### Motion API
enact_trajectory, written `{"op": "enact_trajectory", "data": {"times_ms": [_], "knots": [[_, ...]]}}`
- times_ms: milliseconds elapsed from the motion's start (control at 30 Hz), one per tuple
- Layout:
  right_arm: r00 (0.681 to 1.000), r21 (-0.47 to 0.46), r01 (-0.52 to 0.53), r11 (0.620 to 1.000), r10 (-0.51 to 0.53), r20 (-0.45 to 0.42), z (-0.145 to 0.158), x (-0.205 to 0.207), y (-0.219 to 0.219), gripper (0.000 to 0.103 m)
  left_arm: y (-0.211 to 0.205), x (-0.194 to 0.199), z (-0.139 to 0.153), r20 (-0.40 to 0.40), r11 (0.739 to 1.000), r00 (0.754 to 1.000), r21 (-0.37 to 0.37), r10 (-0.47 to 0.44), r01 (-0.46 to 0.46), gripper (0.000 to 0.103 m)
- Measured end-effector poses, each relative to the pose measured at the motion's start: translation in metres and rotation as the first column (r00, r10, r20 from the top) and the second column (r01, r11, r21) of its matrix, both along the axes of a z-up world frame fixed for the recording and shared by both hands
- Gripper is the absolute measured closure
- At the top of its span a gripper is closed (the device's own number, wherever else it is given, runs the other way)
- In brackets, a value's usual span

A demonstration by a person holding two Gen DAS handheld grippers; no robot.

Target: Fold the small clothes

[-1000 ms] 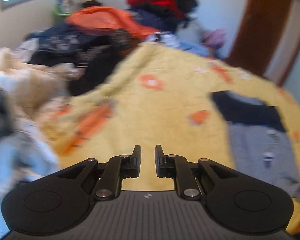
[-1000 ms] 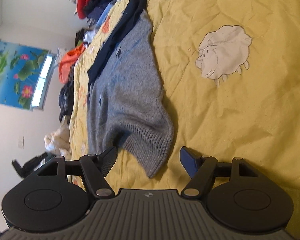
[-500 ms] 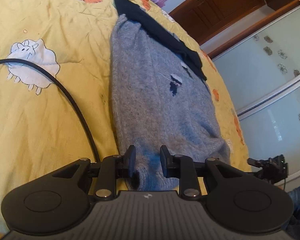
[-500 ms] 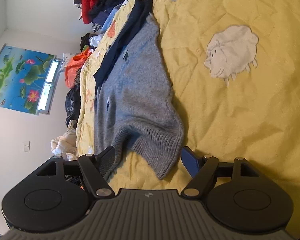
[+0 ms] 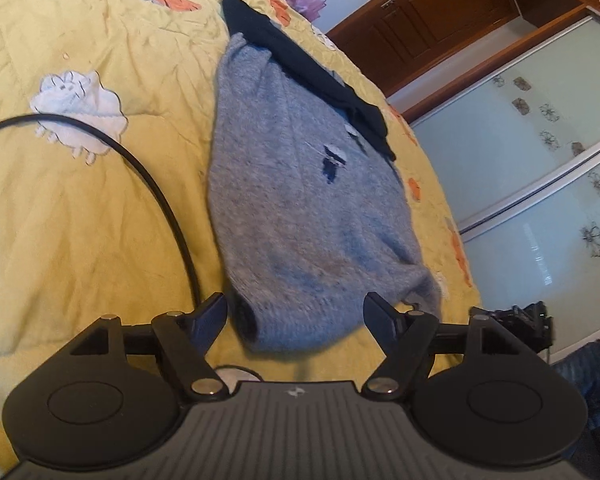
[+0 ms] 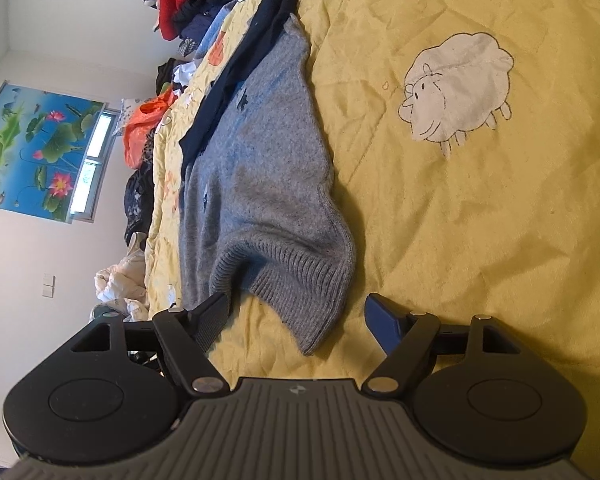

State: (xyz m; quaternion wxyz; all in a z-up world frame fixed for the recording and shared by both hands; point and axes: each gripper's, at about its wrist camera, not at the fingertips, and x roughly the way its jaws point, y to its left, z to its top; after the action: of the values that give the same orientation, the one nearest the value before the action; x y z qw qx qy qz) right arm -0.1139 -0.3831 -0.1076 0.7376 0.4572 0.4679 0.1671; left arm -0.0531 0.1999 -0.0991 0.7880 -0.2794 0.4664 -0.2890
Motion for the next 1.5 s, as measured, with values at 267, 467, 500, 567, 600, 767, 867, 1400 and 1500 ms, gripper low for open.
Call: {"op": "enact_trajectory", "data": {"times_ms": [267, 467, 500, 567, 600, 767, 867, 1400, 1500], "knots": [[1.0, 0.034, -0.028, 0.999, 0.028, 0.011, -0.001, 0.004, 0.01, 0.024, -0.017, 0.016, -0.017, -0.081, 0.998, 0.997, -0.061, 0.005, -0.01, 0.053], [1.0, 0.104, -0.011, 0.995, 0.009, 0.021, -0.011, 0.013, 0.027, 0.027, -0.027, 0.018, -0.02, -0.084, 0.998, 0.996, -0.06, 0.028, -0.033, 0.053], [1.0, 0.104, -0.018, 0.994, 0.016, 0.023, -0.012, 0.015, 0.031, 0.028, -0.027, 0.016, -0.02, -0.082, 0.997, 0.996, -0.061, 0.041, -0.046, 0.053], [1.0, 0.083, -0.028, 0.996, 0.027, 0.011, -0.013, 0.02, 0.04, 0.043, -0.029, 0.013, -0.019, -0.064, 0.998, 0.997, -0.047, 0.044, -0.047, 0.053], [1.0, 0.065, -0.026, 0.998, 0.027, -0.012, -0.016, 0.022, 0.042, 0.054, -0.031, 0.012, -0.018, -0.059, 0.998, 0.997, -0.04, 0.041, -0.043, 0.054], [0.999, 0.053, -0.04, 0.998, 0.04, 0.001, -0.021, 0.018, 0.044, 0.091, -0.035, 0.015, -0.011, -0.099, 1.0, 0.995, -0.021, 0.003, -0.005, 0.093], [0.996, 0.079, -0.072, 0.994, 0.067, 0.064, 0.009, 0.01, 0.03, 0.091, -0.02, 0.015, 0.019, -0.056, 0.996, 0.998, -0.093, -0.016, 0.011, 0.093], [0.997, -0.092, -0.07, 0.993, 0.073, 0.03, 0.015, 0.005, -0.029, 0.037, 0.006, 0.017, -0.015, -0.206, 1.0, 0.978, -0.016, -0.003, 0.0, 0.059], [0.998, -0.109, -0.049, 0.993, 0.054, 0.044, 0.013, 0.026, -0.03, 0.02, -0.003, 0.018, -0.013, -0.184, 0.999, 0.983, -0.041, 0.008, -0.015, 0.042]]}}
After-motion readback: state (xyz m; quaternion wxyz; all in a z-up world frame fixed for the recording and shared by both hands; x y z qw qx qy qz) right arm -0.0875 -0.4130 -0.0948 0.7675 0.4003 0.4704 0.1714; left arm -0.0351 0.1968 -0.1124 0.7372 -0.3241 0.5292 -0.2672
